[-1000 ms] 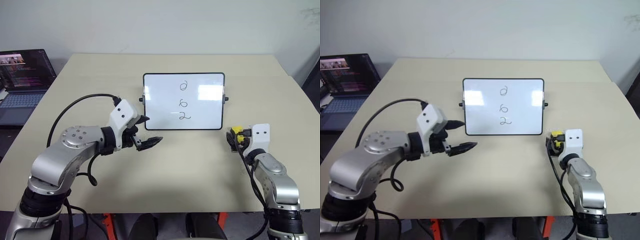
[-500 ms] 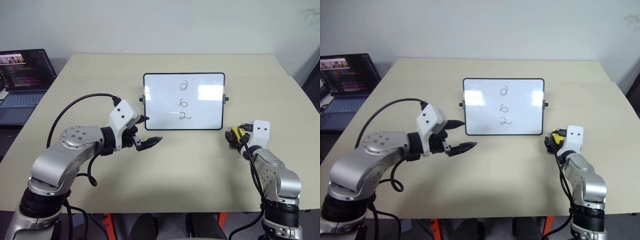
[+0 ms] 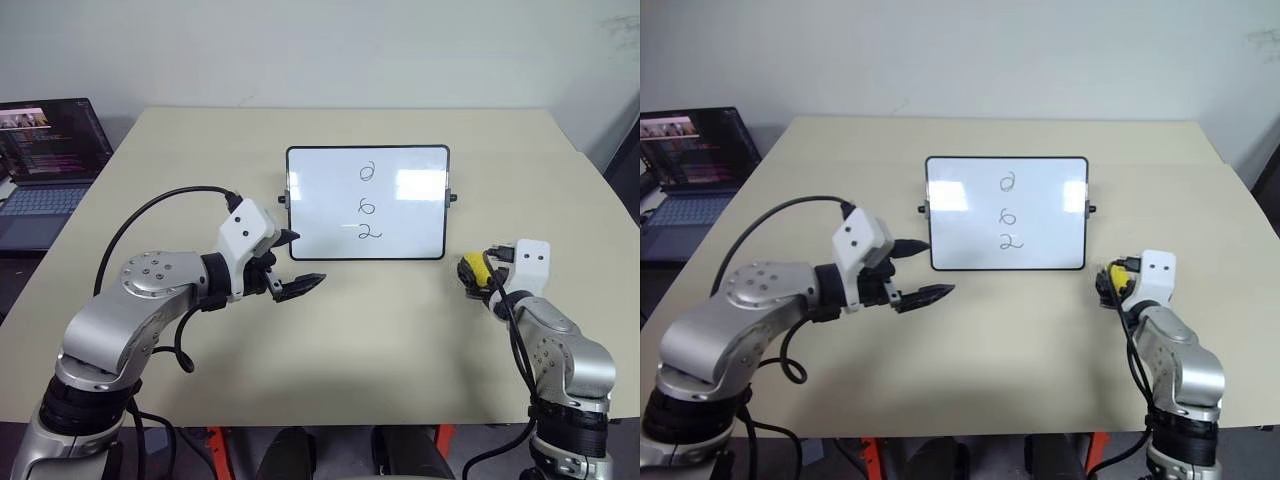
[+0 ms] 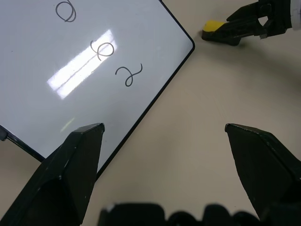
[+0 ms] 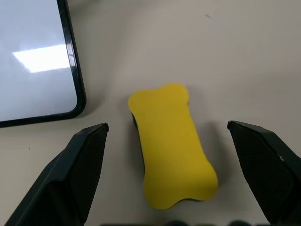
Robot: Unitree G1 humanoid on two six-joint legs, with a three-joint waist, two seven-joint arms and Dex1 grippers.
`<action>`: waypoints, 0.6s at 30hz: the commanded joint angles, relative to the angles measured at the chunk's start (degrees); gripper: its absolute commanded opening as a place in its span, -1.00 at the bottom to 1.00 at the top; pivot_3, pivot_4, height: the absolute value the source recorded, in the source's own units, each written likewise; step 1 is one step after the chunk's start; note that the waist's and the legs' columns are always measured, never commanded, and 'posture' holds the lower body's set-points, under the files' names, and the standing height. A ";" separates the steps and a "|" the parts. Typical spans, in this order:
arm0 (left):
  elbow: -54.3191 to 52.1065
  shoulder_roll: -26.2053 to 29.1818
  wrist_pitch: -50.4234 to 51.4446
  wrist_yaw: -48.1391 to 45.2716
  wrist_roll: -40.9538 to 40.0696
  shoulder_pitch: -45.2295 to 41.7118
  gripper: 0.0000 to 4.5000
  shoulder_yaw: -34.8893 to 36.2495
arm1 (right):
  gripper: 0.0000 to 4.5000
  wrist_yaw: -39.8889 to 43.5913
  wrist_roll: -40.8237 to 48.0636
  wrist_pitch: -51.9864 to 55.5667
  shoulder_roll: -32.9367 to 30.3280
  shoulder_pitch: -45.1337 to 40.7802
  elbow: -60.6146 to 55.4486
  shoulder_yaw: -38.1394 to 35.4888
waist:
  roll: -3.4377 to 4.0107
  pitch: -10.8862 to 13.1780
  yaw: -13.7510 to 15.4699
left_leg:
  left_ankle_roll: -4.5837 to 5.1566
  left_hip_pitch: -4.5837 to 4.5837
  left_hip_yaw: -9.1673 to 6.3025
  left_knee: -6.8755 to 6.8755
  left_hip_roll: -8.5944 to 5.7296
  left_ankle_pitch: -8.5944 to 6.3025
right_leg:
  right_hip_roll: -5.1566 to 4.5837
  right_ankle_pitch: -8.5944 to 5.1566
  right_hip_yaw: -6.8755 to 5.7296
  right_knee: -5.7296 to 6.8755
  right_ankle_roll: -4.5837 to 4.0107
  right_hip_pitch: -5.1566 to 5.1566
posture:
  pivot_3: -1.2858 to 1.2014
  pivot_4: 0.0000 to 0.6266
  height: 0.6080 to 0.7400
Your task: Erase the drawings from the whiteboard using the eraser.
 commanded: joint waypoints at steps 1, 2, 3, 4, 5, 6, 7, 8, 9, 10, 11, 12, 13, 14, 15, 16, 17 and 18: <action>-0.39 0.67 -1.37 0.04 0.52 -0.28 1.00 0.90 | 0.98 -0.19 0.81 0.25 -0.66 -1.50 -2.30 -1.27 | 0.00 0.00 0.00 | 0.00 0.00 0.00 0.00 0.00 0.00 | 0.00 0.00 0.00 0.00 0.00 0.00 | 0.03 -0.52 1.00; -0.34 0.62 -1.42 0.03 0.58 -0.39 1.00 0.81 | 0.98 -0.22 0.78 0.24 -0.59 -1.47 -2.21 -1.23 | 0.00 0.00 0.01 | 0.00 0.00 0.00 0.00 0.00 0.00 | 0.00 0.00 0.00 0.00 0.00 0.00 | 0.03 -0.52 1.00; -0.30 0.57 -1.41 0.04 0.60 -0.49 1.00 0.77 | 0.98 -0.24 0.76 0.24 -0.51 -1.44 -2.17 -1.22 | 0.00 0.00 0.01 | 0.00 0.00 0.00 0.00 0.00 0.00 | 0.00 0.00 -0.01 0.00 0.00 0.00 | 0.03 -0.52 1.00; -0.29 0.54 -1.43 0.04 0.64 -0.58 1.00 0.74 | 0.98 -0.23 0.73 0.23 -0.48 -1.39 -2.13 -1.20 | 0.00 0.00 0.01 | 0.00 0.00 0.00 0.00 0.00 0.00 | 0.00 0.00 -0.01 0.00 0.00 0.00 | 0.03 -0.52 1.00; -0.26 0.53 -1.46 0.02 0.67 -0.59 1.00 0.75 | 0.98 -0.25 0.71 0.23 -0.43 -1.35 -2.11 -1.18 | 0.00 0.00 0.01 | 0.00 0.00 0.00 0.00 0.00 0.00 | 0.00 0.00 0.00 0.00 0.00 0.00 | 0.03 -0.52 1.00; -0.19 0.56 -1.53 -0.06 0.71 -0.62 1.00 0.76 | 0.98 -0.32 0.72 0.27 -0.35 -1.40 -2.06 -1.21 | 0.00 0.00 0.01 | 0.00 0.00 0.00 0.00 0.00 0.00 | 0.00 0.00 0.00 0.00 0.00 0.00 | 0.03 -0.52 1.00; -0.11 0.59 -1.57 -0.12 0.75 -0.65 1.00 0.78 | 0.98 -0.38 0.71 0.31 -0.29 -1.44 -2.03 -1.20 | 0.00 0.00 0.01 | 0.00 0.00 0.00 0.00 0.00 0.00 | 0.00 0.00 0.00 0.00 0.00 0.00 | 0.03 -0.52 1.00; 0.00 0.60 -1.63 -0.17 0.80 -0.71 1.00 0.78 | 0.98 -0.43 0.71 0.34 -0.24 -1.50 -1.98 -1.19 | 0.00 0.00 0.01 | 0.00 0.00 0.00 0.00 0.00 0.00 | 0.00 0.00 0.00 0.00 0.00 0.00 | 0.03 -0.52 1.00; 0.10 0.61 -1.67 -0.21 0.85 -0.79 1.00 0.76 | 0.98 -0.46 0.71 0.34 -0.20 -1.57 -1.90 -1.19 | 0.00 0.00 0.01 | 0.00 0.00 0.00 0.00 0.00 0.00 | 0.00 0.00 0.00 0.00 0.00 0.00 | 0.03 -0.52 1.00; 0.24 0.61 -1.72 -0.25 0.91 -0.93 1.00 0.75 | 0.98 -0.43 0.69 0.25 -0.18 -1.57 -1.76 -1.12 | 0.00 0.00 0.01 | 0.00 0.00 0.00 0.00 0.00 0.00 | 0.00 0.00 0.00 0.00 0.00 0.00 | 0.03 -0.52 1.00; 0.30 0.59 -1.74 -0.27 0.95 -1.04 1.00 0.76 | 0.98 -0.38 0.71 0.13 -0.10 -1.43 -1.65 -1.07 | 0.00 0.00 0.01 | 0.00 0.00 0.00 0.00 0.00 0.00 | 0.00 0.00 -0.01 0.00 0.00 0.00 | 0.03 -0.52 1.00; 0.36 0.57 -1.70 -0.28 0.96 -1.15 1.00 0.78 | 0.98 -0.32 0.71 0.00 -0.07 -1.32 -1.52 -1.04 | 0.00 0.00 0.01 | 0.00 0.00 0.00 0.00 0.00 0.00 | 0.00 0.00 -0.01 0.00 0.00 0.00 | 0.03 -0.52 1.00; 0.37 0.57 -1.70 -0.32 0.97 -1.23 1.00 0.76 | 0.98 -0.21 0.71 -0.10 -0.08 -1.21 -1.38 -0.99 | 0.00 0.00 0.01 | 0.00 0.00 0.00 0.00 0.00 0.00 | 0.00 0.00 0.00 0.00 0.00 0.00 | 0.03 -0.52 1.00; 0.32 0.57 -1.66 -0.32 0.96 -1.27 1.00 0.76 | 0.98 -0.15 0.71 -0.18 -0.07 -1.14 -1.27 -1.02 | 0.00 0.00 0.01 | 0.00 0.00 0.00 0.00 0.00 0.00 | 0.00 0.00 0.00 0.00 0.00 0.00 | 0.03 -0.52 1.00; 0.29 0.55 -1.62 -0.33 0.94 -1.32 1.00 0.75 | 0.98 -0.07 0.72 -0.26 -0.09 -1.16 -1.10 -1.06 | 0.00 0.00 0.01 | 0.00 0.00 0.00 0.00 0.00 0.00 | 0.00 0.00 0.00 0.00 0.00 0.00 | 0.03 -0.52 1.00; 0.31 0.54 -1.61 -0.33 0.96 -1.39 1.00 0.75 | 0.98 0.04 0.71 -0.31 -0.15 -1.13 -0.93 -1.07 | 0.00 0.00 0.01 | 0.00 0.00 0.00 0.00 0.00 0.00 | 0.00 0.00 0.00 0.00 0.00 0.00 | 0.03 -0.52 1.00; 0.34 0.52 -1.59 -0.31 0.95 -1.47 1.00 0.77 | 0.98 0.12 0.72 -0.33 -0.18 -1.09 -0.79 -1.10 | 0.00 0.00 0.01 | 0.00 0.00 0.00 0.00 0.00 0.00 | 0.00 0.00 0.00 0.00 0.00 0.00 | 0.03 -0.52 1.00; 0.36 0.51 -1.58 -0.29 0.96 -1.53 1.00 0.79 | 0.98 0.17 0.77 -0.26 -0.16 -1.04 -0.70 -1.17 | 0.00 0.00 0.01 | 0.00 0.00 0.00 0.00 0.00 0.00 | 0.00 0.00 0.00 0.00 0.00 0.00 | 0.03 -0.52 1.00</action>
